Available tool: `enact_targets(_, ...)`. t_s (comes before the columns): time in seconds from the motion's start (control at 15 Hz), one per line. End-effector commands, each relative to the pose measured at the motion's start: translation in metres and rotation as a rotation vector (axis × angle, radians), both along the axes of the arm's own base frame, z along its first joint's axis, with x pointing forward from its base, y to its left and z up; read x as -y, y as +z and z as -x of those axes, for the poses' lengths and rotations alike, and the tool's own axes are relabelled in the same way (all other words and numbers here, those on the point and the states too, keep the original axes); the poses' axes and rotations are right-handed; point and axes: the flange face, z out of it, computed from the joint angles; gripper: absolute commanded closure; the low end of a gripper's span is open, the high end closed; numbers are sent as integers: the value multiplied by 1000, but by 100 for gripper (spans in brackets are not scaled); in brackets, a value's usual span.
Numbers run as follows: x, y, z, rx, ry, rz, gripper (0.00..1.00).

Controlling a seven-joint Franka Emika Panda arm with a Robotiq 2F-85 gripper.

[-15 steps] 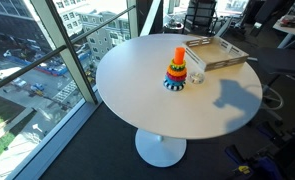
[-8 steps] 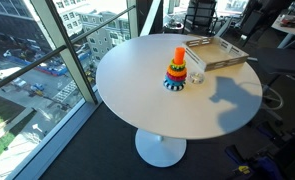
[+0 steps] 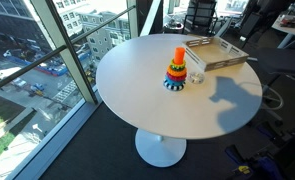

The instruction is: Put the circular object on the orange object

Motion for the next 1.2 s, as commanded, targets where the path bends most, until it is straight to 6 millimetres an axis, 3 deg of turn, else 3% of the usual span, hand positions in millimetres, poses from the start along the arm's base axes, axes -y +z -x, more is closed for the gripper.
enact_targets(0.0, 4, -9, -13, -14, -67, -3, 0)
enact_targets(0.6, 1, -63, -56, -69, -110, 15, 0)
enact_targets(1.13, -15, -110, -90, -75, -99, 85, 0)
